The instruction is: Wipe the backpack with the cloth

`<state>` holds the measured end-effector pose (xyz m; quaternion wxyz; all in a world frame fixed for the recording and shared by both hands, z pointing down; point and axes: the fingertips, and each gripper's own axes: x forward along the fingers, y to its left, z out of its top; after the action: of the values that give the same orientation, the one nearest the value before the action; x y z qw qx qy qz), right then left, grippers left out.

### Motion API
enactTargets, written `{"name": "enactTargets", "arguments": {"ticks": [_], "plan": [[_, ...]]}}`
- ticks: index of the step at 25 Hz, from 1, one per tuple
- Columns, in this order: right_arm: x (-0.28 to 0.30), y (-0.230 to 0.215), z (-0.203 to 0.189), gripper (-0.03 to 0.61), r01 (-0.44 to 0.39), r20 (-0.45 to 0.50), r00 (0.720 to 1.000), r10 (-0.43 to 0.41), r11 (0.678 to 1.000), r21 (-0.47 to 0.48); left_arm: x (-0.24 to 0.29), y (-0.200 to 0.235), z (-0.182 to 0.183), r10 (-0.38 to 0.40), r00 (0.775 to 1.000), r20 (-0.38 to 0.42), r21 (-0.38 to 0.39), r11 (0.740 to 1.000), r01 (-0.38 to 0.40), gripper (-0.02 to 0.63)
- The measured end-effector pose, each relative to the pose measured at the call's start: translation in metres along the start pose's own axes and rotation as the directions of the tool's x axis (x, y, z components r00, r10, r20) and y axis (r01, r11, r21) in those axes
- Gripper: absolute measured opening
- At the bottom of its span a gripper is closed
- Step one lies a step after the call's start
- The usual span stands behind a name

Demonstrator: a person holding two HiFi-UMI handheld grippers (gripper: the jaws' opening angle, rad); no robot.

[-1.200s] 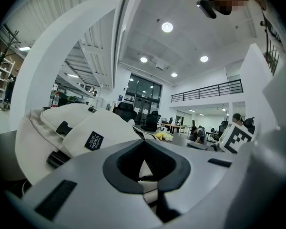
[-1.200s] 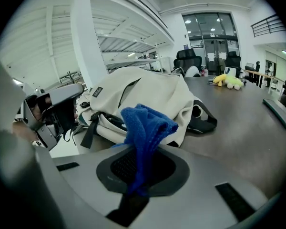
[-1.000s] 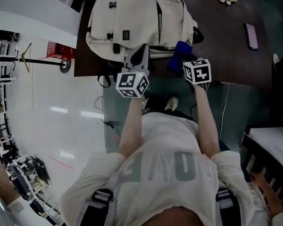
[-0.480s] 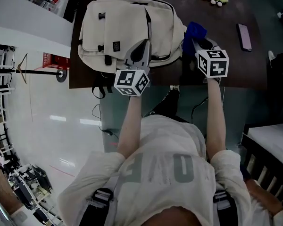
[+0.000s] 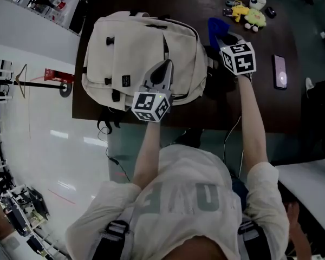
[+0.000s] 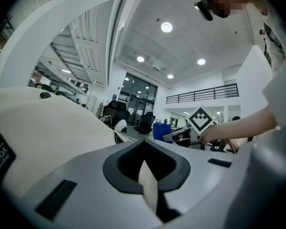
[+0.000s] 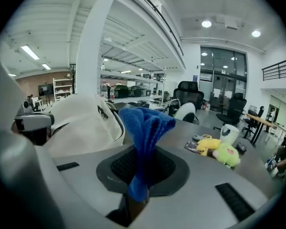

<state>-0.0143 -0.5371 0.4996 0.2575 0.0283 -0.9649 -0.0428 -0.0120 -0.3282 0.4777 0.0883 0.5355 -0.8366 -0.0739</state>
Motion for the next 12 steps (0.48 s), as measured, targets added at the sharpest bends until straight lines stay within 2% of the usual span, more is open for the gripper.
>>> {"name": "enactTargets", "arguments": {"ticks": [9, 12], "plan": [[0.061, 0.02, -0.013, 0.042, -0.102, -0.063, 0.993, 0.099, 0.994, -0.045, 0.002, 0.009, -0.004, 0.006, 1.0, 0.012, -0.029, 1.0, -0.006, 0.005], [0.073, 0.032, -0.017, 0.041, -0.142, -0.1, 0.986, 0.132, 0.985, -0.102, 0.002, 0.008, -0.004, 0.004, 1.0, 0.013, -0.024, 1.0, -0.004, 0.005]]}}
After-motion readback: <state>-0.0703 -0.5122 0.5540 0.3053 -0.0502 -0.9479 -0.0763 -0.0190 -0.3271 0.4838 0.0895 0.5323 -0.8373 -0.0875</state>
